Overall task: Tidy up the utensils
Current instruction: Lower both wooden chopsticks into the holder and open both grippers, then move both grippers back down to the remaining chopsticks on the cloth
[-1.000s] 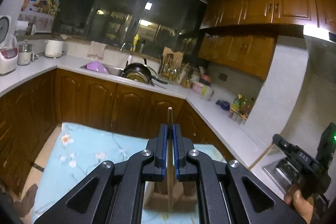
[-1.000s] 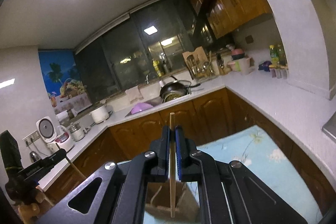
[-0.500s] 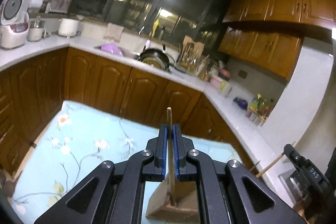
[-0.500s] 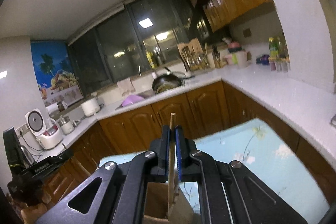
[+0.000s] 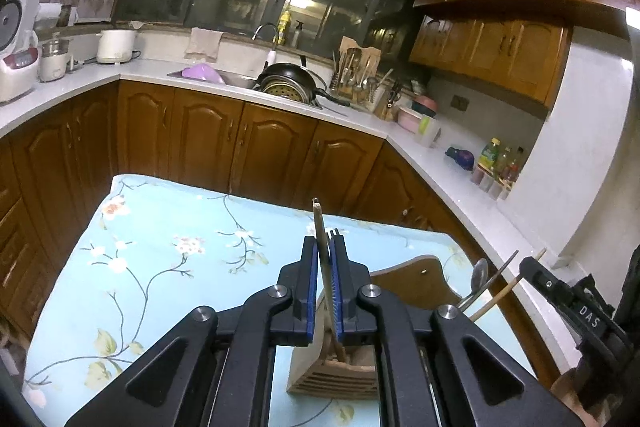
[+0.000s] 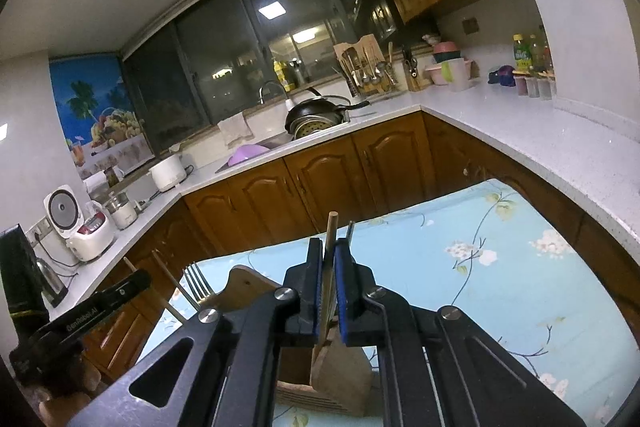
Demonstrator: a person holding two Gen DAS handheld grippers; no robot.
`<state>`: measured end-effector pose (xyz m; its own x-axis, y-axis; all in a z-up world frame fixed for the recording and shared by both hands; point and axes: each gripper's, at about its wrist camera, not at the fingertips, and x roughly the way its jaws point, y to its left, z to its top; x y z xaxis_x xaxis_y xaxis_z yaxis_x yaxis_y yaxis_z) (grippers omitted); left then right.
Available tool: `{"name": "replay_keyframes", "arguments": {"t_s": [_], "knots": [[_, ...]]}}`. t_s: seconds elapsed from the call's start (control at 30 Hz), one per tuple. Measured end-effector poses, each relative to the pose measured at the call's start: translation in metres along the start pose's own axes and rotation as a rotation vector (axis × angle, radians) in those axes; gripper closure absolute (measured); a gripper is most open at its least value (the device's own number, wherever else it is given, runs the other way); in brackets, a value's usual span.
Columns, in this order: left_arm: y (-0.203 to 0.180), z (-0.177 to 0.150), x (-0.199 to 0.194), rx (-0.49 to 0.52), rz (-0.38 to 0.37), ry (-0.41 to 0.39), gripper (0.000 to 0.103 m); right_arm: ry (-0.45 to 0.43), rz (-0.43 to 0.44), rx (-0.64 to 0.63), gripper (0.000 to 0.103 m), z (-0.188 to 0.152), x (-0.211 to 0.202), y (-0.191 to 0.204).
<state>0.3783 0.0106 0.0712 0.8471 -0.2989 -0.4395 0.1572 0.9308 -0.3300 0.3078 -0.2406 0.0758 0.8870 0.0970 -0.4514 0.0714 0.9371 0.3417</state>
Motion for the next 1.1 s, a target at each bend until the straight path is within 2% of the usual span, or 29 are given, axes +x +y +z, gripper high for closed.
{"name": "replay_keyframes", "arguments": {"t_s": [0.17,0.23,0.27,0.3,0.33,0.37,0.4,0.43,0.47,0.57,0.63,0.67,0.83,1.1], "knots": [[0.001,-0.003,-0.007,0.006,-0.003,0.015,0.096,0.016,0.0,0.006,0.096,0.004,0.005,0.001],[0.002,-0.002,-0.008,0.002,-0.009,0.026,0.084,0.021,-0.007,0.001,0.091,0.004,0.005,0.001],[0.004,-0.001,-0.01,-0.003,-0.006,0.023,0.075,0.021,-0.009,-0.001,0.09,0.005,0.004,0.002],[0.006,-0.001,-0.013,-0.007,0.003,0.018,0.069,0.022,-0.011,0.002,0.083,0.006,0.002,0.001],[0.007,-0.001,-0.017,-0.012,0.008,0.011,0.068,0.022,-0.009,0.005,0.072,0.006,0.001,0.001],[0.008,-0.001,-0.019,-0.015,0.01,0.008,0.066,0.018,-0.006,0.009,0.065,0.006,-0.001,0.001],[0.01,-0.001,-0.023,-0.022,0.012,0.009,0.062,0.01,0.001,0.016,0.05,0.006,-0.005,0.0],[0.012,-0.001,-0.026,-0.028,0.011,0.009,0.06,0.003,0.005,0.021,0.045,0.006,-0.008,-0.001],[0.014,-0.002,-0.032,-0.032,0.012,0.005,0.056,-0.003,0.007,0.023,0.044,0.006,-0.012,-0.002],[0.018,-0.011,-0.05,-0.03,0.034,-0.004,0.038,-0.022,0.024,0.031,0.03,0.003,-0.031,-0.005],[0.021,-0.02,-0.065,-0.034,0.047,-0.01,0.032,-0.039,0.031,0.031,0.021,-0.002,-0.043,-0.007],[0.023,-0.026,-0.073,-0.043,0.053,-0.007,0.03,-0.049,0.03,0.03,0.02,-0.007,-0.052,-0.008],[0.018,-0.053,-0.101,-0.017,0.076,0.035,0.028,-0.042,0.01,-0.005,0.012,-0.029,-0.078,-0.008],[0.014,-0.096,-0.156,-0.016,0.09,0.078,0.025,0.007,-0.009,-0.01,0.008,-0.078,-0.122,-0.022]]}}
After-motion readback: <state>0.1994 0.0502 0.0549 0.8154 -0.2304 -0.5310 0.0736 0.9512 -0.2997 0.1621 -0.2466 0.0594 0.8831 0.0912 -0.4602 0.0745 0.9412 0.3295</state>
